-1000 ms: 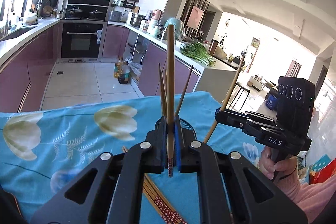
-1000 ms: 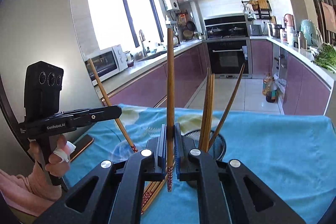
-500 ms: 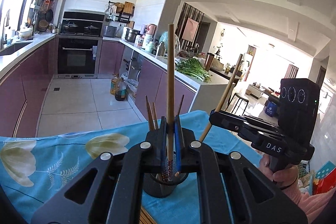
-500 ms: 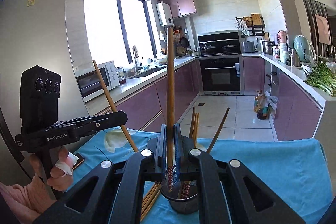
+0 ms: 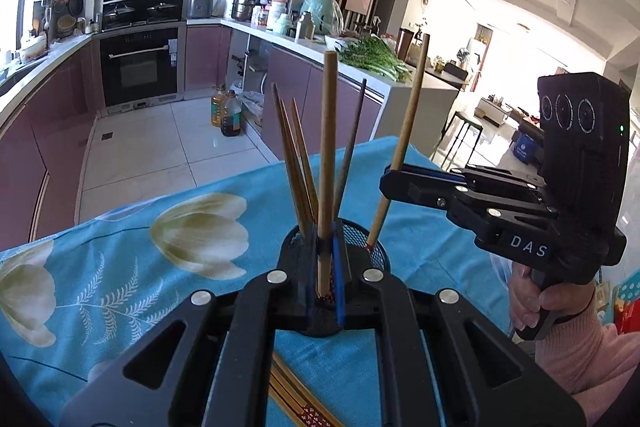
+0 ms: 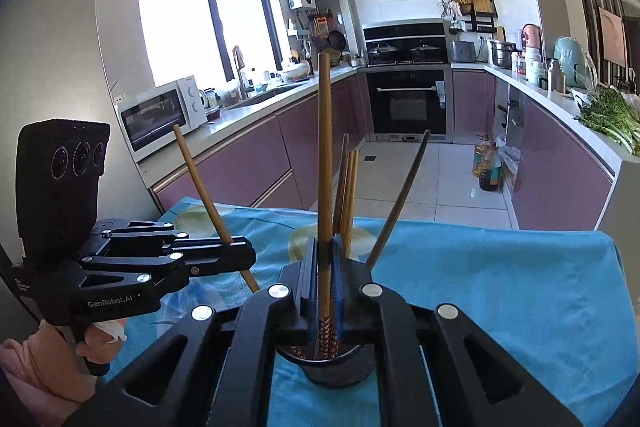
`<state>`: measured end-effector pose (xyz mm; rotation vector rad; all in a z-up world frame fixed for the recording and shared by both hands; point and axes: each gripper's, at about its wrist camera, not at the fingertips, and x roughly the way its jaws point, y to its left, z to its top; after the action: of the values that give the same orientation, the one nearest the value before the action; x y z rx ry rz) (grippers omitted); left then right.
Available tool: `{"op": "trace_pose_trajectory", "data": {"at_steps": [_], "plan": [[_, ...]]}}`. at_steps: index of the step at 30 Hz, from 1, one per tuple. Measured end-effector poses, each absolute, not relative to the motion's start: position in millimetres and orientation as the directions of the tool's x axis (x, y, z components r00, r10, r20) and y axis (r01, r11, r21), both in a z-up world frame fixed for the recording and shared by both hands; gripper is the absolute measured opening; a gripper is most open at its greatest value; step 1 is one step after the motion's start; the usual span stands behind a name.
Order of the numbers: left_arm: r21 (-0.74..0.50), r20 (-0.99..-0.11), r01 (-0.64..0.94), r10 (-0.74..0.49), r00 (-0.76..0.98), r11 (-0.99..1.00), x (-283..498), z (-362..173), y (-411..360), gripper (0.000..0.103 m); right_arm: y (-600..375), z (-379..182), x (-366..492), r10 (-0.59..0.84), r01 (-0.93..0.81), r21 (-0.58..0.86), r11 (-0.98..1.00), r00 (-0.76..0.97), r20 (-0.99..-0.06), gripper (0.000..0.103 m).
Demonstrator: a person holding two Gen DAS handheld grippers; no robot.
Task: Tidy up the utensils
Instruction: 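Raise the chopstick with the right tool and insert it into the mesh cup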
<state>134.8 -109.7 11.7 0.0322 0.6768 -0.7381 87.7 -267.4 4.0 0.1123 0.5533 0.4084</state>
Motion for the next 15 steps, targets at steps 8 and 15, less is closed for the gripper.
{"op": "trace_pose_trajectory", "data": {"at_steps": [8,15], "plan": [[-0.202,-0.636,0.636,-0.593,0.494,0.745,145,-3,-117,0.008,-262,-16,104,0.394,-0.328,0.221,0.919,0.721,-0.569,0.007],[-0.198,-0.658,0.603,-0.561,0.502,0.773,164,-10,-125,0.009,-266,-23,107,0.403,-0.309,0.259,0.915,0.717,-0.569,0.008]]}}
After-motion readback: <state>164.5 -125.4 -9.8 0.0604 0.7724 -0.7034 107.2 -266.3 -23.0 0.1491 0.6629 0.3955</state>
